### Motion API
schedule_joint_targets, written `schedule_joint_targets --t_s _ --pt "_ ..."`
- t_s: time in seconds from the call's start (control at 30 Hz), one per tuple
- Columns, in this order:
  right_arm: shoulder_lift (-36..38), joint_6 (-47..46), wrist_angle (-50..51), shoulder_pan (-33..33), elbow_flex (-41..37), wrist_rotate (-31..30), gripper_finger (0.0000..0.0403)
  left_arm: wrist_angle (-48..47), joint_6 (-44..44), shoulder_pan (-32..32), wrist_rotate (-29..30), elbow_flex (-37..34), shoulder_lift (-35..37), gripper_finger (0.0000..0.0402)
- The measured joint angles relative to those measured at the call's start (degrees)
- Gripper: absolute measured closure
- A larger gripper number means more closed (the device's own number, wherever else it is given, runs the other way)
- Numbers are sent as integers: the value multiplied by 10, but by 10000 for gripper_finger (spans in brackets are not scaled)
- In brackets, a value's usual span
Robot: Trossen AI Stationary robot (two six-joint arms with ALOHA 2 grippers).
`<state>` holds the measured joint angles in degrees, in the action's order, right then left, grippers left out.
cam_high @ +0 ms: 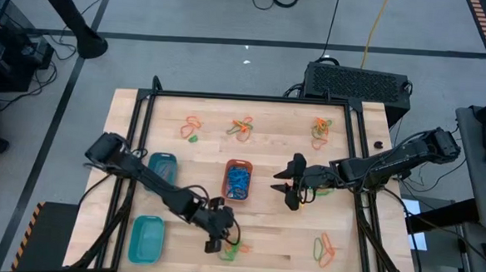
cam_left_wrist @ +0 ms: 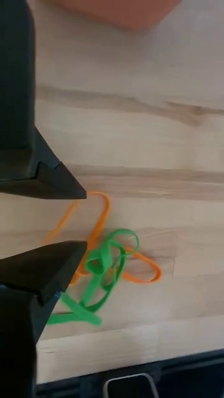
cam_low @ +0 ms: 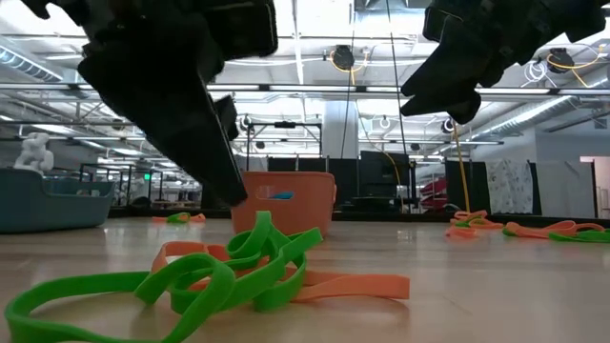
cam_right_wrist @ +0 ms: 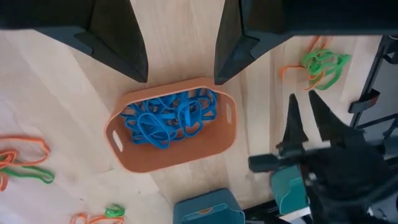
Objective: Sort rubber bands into baskets
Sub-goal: Put the orange rubber band into the blue bin
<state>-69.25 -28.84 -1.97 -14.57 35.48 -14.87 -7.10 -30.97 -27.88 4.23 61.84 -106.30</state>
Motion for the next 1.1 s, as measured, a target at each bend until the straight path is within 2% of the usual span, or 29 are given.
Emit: schedule_joint_targets --t_s 0.17,0.4,0.8,1.1 --pt "-12 -19 1 -18 0 0 227 -1 -52 -10 6 21 -34 276" --pt "-40 -34 -5 -30 0 0 227 -51 -92 -14 60 33 -52 276" --pt "-59 -32 -9 -29 0 0 227 -44 -108 -34 50 34 -52 276" --pt "-59 -33 -14 -29 0 0 227 -35 -137 -34 36 37 -81 276"
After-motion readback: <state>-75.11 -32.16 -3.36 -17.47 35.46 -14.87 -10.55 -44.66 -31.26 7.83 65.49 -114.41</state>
